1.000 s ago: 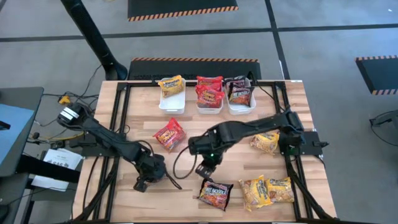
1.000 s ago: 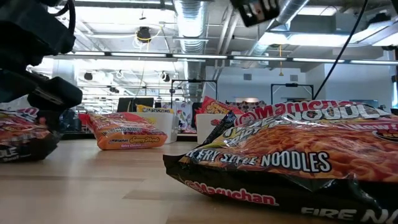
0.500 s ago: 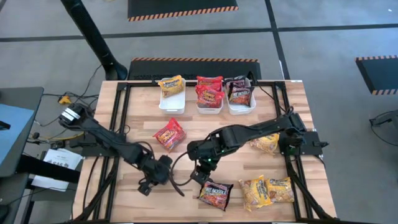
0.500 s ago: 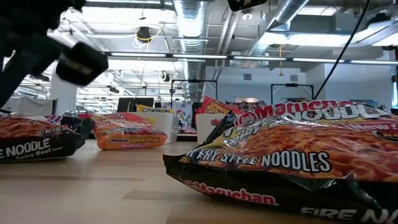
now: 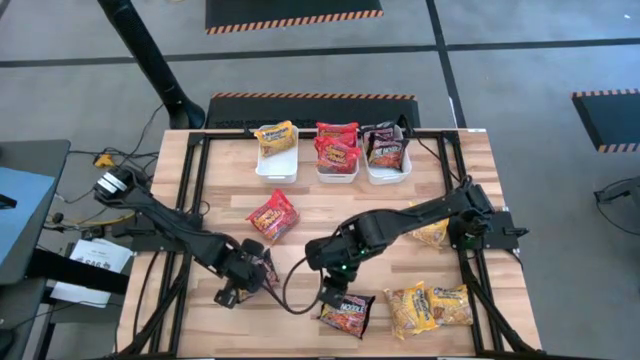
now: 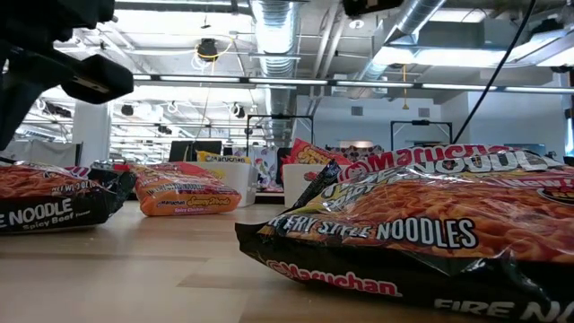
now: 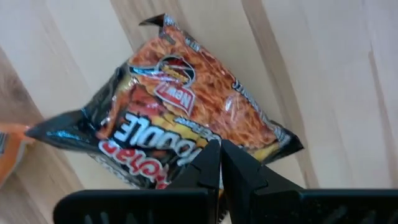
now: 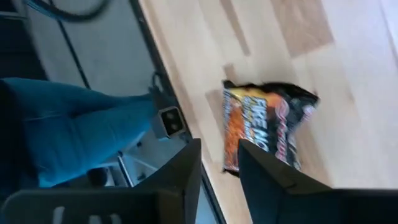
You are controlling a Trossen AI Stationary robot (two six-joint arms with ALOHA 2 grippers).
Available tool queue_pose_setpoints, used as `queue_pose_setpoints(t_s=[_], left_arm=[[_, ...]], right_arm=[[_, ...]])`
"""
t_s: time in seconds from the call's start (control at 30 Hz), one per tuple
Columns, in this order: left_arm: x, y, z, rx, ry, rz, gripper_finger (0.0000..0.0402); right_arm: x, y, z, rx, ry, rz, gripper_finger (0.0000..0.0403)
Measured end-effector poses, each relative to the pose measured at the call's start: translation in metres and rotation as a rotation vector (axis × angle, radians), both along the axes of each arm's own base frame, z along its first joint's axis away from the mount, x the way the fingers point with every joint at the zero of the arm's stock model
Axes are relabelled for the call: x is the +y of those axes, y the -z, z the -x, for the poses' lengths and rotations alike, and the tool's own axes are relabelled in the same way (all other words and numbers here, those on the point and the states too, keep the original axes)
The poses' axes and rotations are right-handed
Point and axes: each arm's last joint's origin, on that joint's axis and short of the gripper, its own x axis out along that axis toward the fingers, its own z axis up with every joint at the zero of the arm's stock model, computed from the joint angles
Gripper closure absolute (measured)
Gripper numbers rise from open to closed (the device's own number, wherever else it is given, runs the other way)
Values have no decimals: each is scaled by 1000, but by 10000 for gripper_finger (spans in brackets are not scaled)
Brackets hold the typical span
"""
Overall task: Sort Maruchan noodles
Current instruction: Put the black noodle pack into the right white bin
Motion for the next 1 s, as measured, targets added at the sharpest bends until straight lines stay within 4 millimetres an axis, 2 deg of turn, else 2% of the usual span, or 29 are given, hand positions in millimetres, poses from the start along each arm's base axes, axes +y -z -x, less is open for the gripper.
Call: queue_pose_setpoints(t_s=[0.17,0.4,0.57,0.67,0.83,1.0], left_arm=[[0,-11,9,-18,-37,25,401],[1,-35,24,-117,-127,52,401],[2,-46,36,-168,-192,46,401],[3,-49,41,-181,-221,42,401],[0,-50,45,-183,-226,35,401],[0,-50,46,-183,-228,36,401]], right_arm=[[2,4,9,65,-8,73,229],[1,15,28,225,-44,277,173],[4,19,38,293,-118,333,174],[3,35,45,383,-114,357,179],[5,56,72,504,-132,400,183],[8,77,104,542,-107,342,184]])
